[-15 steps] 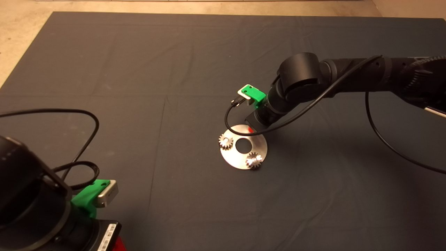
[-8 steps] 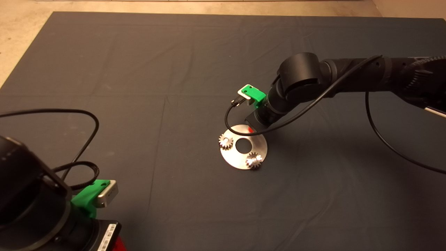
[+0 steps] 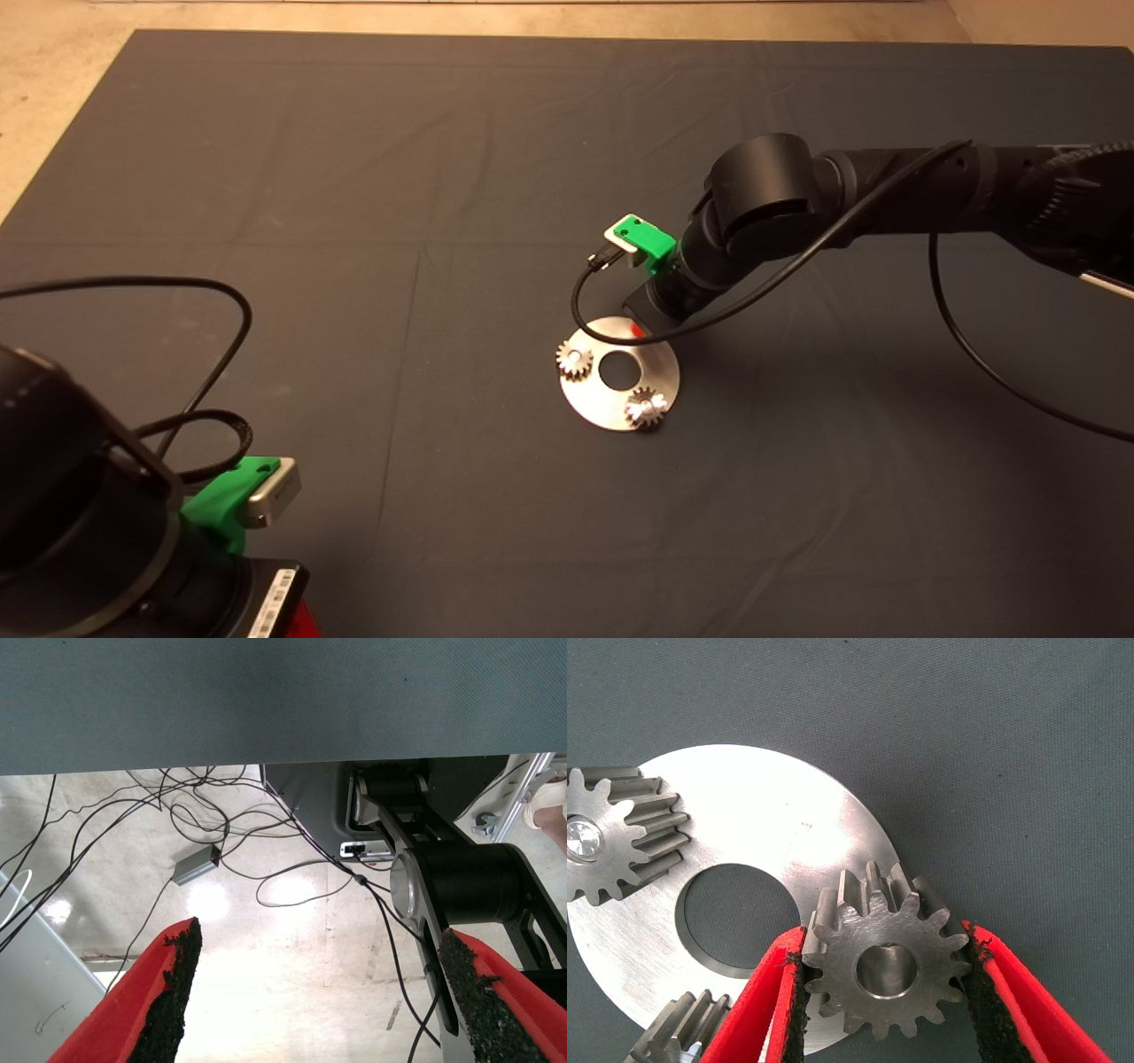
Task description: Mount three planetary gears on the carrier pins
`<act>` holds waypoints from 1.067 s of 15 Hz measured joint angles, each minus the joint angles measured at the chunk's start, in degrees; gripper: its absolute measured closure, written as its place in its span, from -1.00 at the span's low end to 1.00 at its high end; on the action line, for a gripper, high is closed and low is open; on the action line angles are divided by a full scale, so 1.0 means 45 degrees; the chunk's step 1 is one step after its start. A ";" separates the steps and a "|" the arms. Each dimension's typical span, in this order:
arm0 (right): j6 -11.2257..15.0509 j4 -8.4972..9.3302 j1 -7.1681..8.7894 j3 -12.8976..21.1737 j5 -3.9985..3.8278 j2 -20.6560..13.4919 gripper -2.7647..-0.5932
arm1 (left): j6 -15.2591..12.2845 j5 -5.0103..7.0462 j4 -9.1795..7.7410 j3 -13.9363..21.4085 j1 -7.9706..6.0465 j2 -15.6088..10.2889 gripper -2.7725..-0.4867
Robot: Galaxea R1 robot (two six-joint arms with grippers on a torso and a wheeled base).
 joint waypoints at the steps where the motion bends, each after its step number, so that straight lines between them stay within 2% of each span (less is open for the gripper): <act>1: 0.0000 0.0000 0.0005 -0.0005 0.0022 0.0005 0.56 | 0.0000 0.0000 0.0000 0.0000 0.0000 0.0000 -0.22; 16: 0.0033 0.0003 0.0022 -0.0038 0.0076 0.0014 0.56 | 0.0000 0.0000 0.0000 0.0000 0.0000 0.0000 -0.22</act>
